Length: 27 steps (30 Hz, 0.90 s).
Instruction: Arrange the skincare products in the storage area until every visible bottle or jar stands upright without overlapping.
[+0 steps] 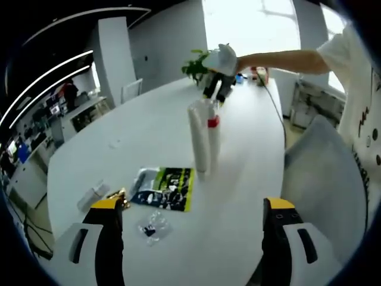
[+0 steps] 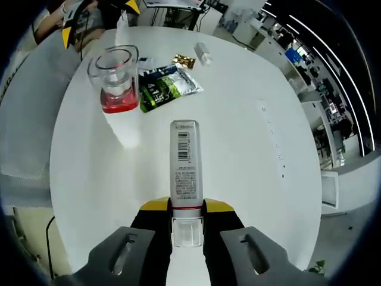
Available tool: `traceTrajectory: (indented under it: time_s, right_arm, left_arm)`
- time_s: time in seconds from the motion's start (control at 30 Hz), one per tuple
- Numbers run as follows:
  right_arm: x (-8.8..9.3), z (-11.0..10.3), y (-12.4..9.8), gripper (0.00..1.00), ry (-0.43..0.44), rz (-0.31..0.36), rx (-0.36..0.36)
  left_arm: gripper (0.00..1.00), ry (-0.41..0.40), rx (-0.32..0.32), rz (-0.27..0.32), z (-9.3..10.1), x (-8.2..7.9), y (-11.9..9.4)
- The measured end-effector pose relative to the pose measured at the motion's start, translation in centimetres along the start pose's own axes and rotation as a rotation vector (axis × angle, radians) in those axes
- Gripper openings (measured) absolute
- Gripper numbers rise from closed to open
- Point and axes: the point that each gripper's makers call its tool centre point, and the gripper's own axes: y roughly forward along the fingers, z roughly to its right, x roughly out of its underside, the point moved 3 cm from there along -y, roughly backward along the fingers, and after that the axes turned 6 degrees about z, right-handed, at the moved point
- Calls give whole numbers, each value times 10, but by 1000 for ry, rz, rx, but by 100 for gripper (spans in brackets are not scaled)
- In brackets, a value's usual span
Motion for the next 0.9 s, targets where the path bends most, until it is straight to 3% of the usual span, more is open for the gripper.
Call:
traceTrajectory:
  time_s: [0.4, 0.9]
  right_arm:
    - [15, -29, -22, 18, -6, -52, 49]
    - [3, -72, -43, 18, -72, -43, 45]
  left_arm:
    - [88, 4, 8, 5, 10, 1, -5]
    - [86, 4, 3, 1, 19, 1, -4]
